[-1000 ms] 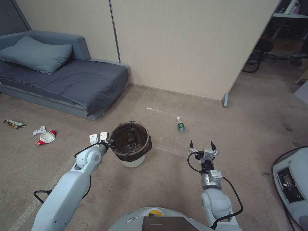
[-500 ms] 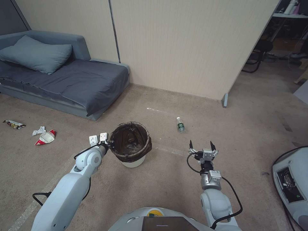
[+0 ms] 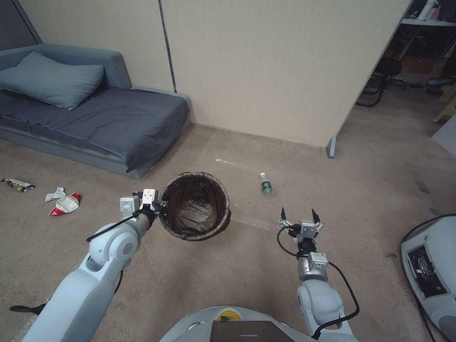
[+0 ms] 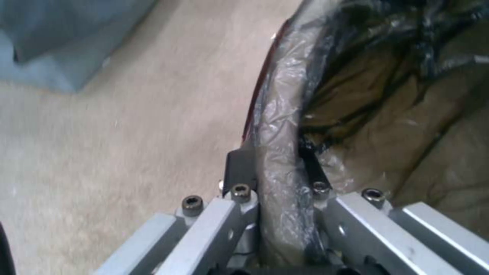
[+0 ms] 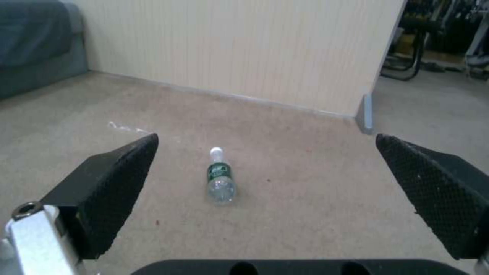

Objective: Pick up the trash bin, then pick up the garbage from the floor and place it into the trash bin.

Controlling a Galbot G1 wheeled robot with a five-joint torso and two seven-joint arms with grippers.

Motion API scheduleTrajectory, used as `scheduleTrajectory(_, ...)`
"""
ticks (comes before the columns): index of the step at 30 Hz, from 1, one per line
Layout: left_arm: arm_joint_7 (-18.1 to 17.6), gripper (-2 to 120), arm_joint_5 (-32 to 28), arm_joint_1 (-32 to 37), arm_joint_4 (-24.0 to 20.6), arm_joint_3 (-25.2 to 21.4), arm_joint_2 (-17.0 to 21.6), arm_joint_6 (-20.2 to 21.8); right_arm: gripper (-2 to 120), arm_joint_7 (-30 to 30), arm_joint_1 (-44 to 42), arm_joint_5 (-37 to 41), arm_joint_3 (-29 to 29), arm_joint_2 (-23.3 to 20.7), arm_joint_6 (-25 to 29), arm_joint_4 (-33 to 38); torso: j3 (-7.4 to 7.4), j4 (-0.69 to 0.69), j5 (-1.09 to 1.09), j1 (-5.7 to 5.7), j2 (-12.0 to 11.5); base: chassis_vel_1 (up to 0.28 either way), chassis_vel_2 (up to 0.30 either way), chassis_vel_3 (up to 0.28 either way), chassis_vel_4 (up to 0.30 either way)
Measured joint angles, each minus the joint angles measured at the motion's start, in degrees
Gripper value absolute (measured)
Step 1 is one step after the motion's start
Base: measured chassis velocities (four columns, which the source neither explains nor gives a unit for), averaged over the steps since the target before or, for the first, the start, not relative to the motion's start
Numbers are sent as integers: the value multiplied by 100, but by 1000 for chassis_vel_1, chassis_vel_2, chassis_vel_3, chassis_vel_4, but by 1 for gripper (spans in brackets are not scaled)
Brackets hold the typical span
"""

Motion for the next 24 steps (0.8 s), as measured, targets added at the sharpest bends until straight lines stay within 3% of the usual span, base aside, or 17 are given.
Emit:
scheduleTrajectory(2,34,3,189,87,-406,-60,45,-13,100,5,-21,-3,37,17,7,12,0,-2,1,0,0,0,0,0,0)
scheduleTrajectory(11,152,3,740,478,-1449,-296,38,-28,100,4,-83,-3,105,1,13,178,-1,1,2,0,1,0,0,0,0)
scheduleTrajectory(24,209,3,1077,783,-1657,-375,-39,-35,100,49,-201,4,119,94,-37,439,-1,1,1,0,1,0,0,0,0)
